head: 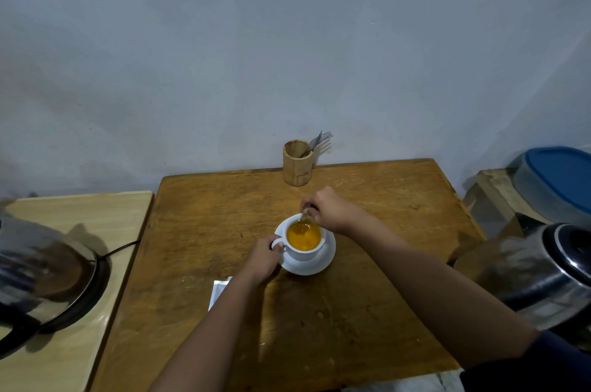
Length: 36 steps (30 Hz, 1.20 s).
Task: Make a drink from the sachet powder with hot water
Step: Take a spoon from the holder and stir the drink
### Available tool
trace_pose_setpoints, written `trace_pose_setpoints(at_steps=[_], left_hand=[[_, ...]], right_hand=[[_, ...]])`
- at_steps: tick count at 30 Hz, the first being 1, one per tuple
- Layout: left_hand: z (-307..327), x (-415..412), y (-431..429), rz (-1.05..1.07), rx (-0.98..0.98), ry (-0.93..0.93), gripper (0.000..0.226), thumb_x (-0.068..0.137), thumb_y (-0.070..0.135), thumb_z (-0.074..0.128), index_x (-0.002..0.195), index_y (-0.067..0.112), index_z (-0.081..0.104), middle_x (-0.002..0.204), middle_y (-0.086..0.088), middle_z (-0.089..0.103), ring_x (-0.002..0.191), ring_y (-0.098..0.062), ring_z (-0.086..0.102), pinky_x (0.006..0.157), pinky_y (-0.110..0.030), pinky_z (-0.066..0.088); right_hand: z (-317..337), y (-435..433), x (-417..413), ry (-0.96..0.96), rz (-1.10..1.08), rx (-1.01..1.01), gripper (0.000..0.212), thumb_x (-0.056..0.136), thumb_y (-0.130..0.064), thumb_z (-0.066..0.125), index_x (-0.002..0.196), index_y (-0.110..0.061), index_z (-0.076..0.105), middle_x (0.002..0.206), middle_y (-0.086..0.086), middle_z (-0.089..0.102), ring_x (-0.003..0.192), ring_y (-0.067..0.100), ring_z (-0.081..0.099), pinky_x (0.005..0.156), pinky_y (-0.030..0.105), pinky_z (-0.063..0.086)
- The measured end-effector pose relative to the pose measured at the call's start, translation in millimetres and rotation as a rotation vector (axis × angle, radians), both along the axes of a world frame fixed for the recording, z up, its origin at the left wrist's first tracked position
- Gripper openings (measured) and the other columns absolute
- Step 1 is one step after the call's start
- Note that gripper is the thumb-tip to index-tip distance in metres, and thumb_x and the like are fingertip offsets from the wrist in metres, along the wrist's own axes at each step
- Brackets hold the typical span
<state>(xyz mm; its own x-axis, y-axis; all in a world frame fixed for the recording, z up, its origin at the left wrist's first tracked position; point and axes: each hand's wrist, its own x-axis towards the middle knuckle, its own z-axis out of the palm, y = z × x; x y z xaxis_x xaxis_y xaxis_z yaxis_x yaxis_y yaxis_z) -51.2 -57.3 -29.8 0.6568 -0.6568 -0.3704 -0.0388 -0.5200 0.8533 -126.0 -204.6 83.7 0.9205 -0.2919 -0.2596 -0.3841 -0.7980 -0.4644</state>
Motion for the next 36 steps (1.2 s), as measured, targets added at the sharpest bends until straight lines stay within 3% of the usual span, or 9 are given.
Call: trace_pose_setpoints(at_steps=[3, 6, 12, 18, 28, 32, 36], left_hand=[[0, 0, 0, -0.015, 0.003, -0.003, 0.017, 0.095, 0.014, 0.043, 0.099, 0.015, 0.060, 0.099, -0.010, 0.063, 0.088, -0.019, 0.055, 0.067, -0.021, 0.042], [-1, 1, 1, -0.022, 0.014, -0.010, 0.020, 0.095, 0.015, 0.043, 0.103, 0.014, 0.061, 0.100, -0.010, 0.063, 0.089, -0.019, 0.055, 0.068, -0.021, 0.042], [1, 1, 0, -0.019, 0.040, 0.009, 0.023, 0.095, 0.017, 0.043, 0.108, 0.013, 0.061, 0.101, -0.009, 0.062, 0.087, -0.017, 0.055, 0.067, -0.022, 0.042], [1, 2, 2, -0.030, 0.021, 0.002, 0.018, 0.095, 0.015, 0.043, 0.097, 0.017, 0.060, 0.097, -0.009, 0.063, 0.085, -0.019, 0.056, 0.067, -0.024, 0.042], [2, 3, 1, -0.045, 0.034, 0.001, 0.021, 0.095, 0.016, 0.042, 0.104, 0.012, 0.062, 0.103, -0.015, 0.065, 0.086, -0.020, 0.056, 0.072, -0.029, 0.043], [4, 2, 1, -0.068, 0.048, -0.003, 0.020, 0.096, 0.017, 0.041, 0.100, 0.015, 0.060, 0.099, -0.011, 0.063, 0.086, -0.020, 0.055, 0.069, -0.026, 0.042], [4, 2, 1, -0.066, 0.049, -0.013, 0.017, 0.096, 0.017, 0.041, 0.096, 0.018, 0.058, 0.098, -0.010, 0.062, 0.086, -0.020, 0.055, 0.068, -0.028, 0.042]], right_hand=[[2, -8, -1, 0.025, -0.030, -0.025, 0.022, 0.093, -0.011, 0.049, 0.105, -0.009, 0.068, 0.112, 0.011, 0.065, 0.087, 0.017, 0.060, 0.078, 0.031, 0.052], [4, -9, -6, 0.058, -0.025, -0.023, 0.021, 0.093, -0.011, 0.050, 0.106, -0.010, 0.067, 0.108, 0.010, 0.065, 0.066, 0.005, 0.049, 0.062, 0.021, 0.042], [2, -5, -7, 0.063, -0.049, 0.028, 0.019, 0.091, -0.016, 0.056, 0.105, -0.011, 0.068, 0.107, 0.009, 0.067, 0.087, 0.016, 0.060, 0.075, 0.028, 0.051], [0, 9, 0, 0.007, -0.056, 0.075, 0.021, 0.093, -0.012, 0.051, 0.105, -0.007, 0.068, 0.112, 0.013, 0.065, 0.101, 0.024, 0.060, 0.084, 0.034, 0.051], [8, 8, -1, 0.074, -0.066, -0.069, 0.021, 0.094, -0.011, 0.048, 0.106, -0.008, 0.064, 0.110, 0.013, 0.065, 0.095, 0.024, 0.061, 0.073, 0.031, 0.049], [10, 10, -3, 0.109, -0.036, -0.030, 0.020, 0.093, -0.011, 0.050, 0.106, -0.009, 0.065, 0.109, 0.010, 0.064, 0.089, 0.019, 0.058, 0.071, 0.027, 0.046], [8, 14, 1, 0.067, -0.068, 0.042, 0.019, 0.092, -0.012, 0.053, 0.105, -0.007, 0.067, 0.108, 0.011, 0.066, 0.095, 0.021, 0.061, 0.079, 0.030, 0.051]])
